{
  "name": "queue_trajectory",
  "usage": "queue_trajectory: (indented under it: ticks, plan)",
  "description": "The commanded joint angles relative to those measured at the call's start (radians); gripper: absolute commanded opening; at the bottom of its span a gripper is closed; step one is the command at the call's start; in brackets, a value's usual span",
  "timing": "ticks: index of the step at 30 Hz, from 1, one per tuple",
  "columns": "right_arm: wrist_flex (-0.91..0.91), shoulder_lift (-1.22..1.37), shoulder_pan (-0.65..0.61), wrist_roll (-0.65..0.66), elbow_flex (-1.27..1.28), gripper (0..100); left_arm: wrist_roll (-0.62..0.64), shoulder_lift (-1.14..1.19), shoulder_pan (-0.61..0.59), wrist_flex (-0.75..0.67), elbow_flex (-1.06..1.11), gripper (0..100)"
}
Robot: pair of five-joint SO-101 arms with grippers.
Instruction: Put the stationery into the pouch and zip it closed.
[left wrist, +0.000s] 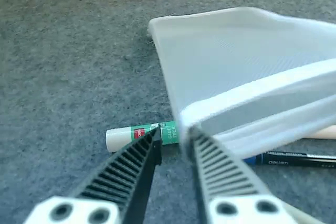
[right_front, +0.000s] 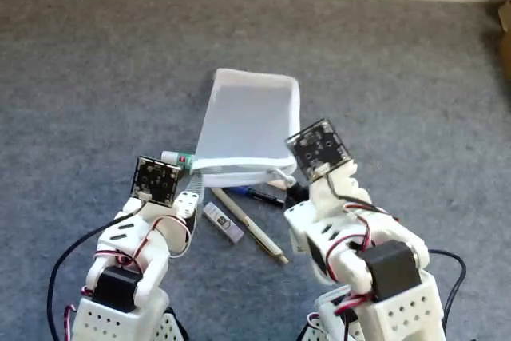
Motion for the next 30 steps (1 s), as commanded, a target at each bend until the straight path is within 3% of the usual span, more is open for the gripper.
queue_trajectory:
  ticks: [1,14,23,30]
  plan:
    - [0.059,-0.025,-0.062,0.023,-0.111,0.5,0.055,-0.005,-0.021,-0.018,-0.047,17]
    - [0.162,-0.025,-0.067,0.02,-0.196,0.5,0.055,-0.002,-0.013,-0.021,-0.025,16]
    - [0.162,-0.025,-0.088,0.018,-0.189,1.1,-0.057,-0.004,0.056,-0.017,-0.025,1]
    - [0.165,-0.024,-0.082,0.018,-0.183,15.6,-0.054,-0.002,-0.016,0.08,-0.134,1]
